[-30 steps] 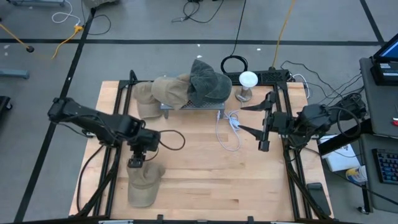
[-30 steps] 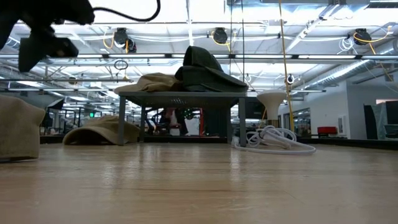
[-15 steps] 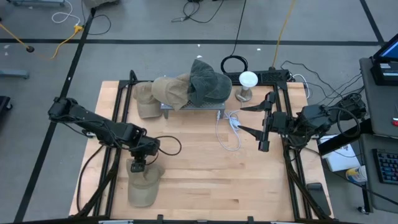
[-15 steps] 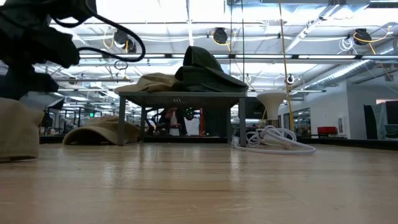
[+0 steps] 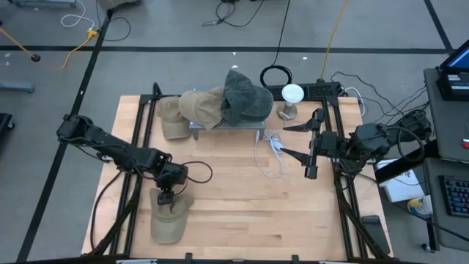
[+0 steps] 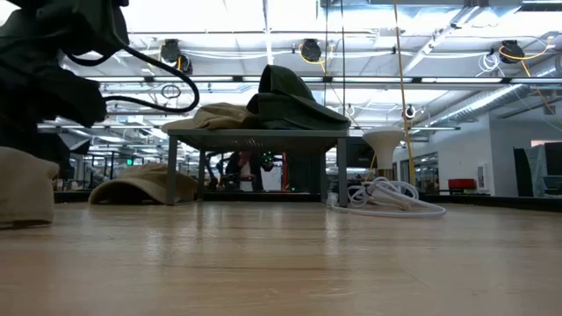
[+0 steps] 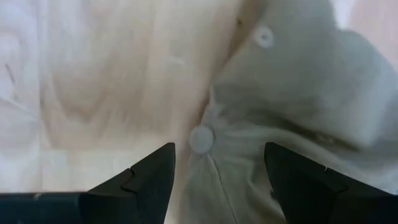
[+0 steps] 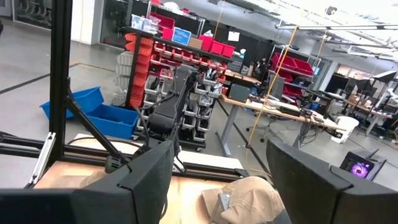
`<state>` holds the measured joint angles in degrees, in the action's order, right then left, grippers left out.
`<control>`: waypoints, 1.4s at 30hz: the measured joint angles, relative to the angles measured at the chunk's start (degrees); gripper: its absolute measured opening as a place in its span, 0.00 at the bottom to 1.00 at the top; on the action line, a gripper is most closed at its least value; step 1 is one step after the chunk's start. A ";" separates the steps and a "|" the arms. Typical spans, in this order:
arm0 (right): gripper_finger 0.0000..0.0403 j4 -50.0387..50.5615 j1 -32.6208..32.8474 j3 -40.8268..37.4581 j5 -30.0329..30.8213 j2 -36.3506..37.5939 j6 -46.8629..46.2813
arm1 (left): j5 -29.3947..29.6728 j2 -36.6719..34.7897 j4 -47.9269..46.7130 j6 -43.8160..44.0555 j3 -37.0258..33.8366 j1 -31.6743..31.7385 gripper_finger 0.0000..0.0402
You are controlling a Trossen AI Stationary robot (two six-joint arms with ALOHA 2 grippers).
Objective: Pick & Place hat
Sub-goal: Stack the bottom brown cap on the brown cap on the shelf
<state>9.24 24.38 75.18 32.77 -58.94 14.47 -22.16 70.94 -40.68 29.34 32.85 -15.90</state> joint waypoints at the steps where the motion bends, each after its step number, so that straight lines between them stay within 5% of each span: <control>1: 0.62 0.07 0.00 0.00 0.00 0.00 0.06 | 0.89 0.00 0.69 0.69 -0.39 -0.17 0.63; 14: 0.62 2.29 -0.02 0.04 0.15 -0.02 1.44 | 17.97 2.25 2.27 -2.28 -1.00 -7.72 0.63; 25: 0.62 2.23 -0.07 0.04 0.20 0.00 1.84 | 22.37 10.22 3.72 1.56 -0.02 -10.97 0.62; 29: 0.62 2.22 -0.07 0.04 0.26 0.00 1.84 | 23.43 9.17 4.03 2.70 -0.49 -10.93 0.49; 36: 0.62 2.20 -0.09 0.04 0.39 0.00 1.84 | 23.75 9.16 4.90 2.69 -0.49 -10.91 0.13; 42: 0.62 2.18 -0.08 0.04 0.39 0.00 1.84 | 23.78 8.33 3.90 2.52 0.51 -10.68 0.11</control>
<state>11.43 24.30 75.22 33.17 -58.94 16.32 1.61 79.27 -36.78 31.86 33.36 -26.58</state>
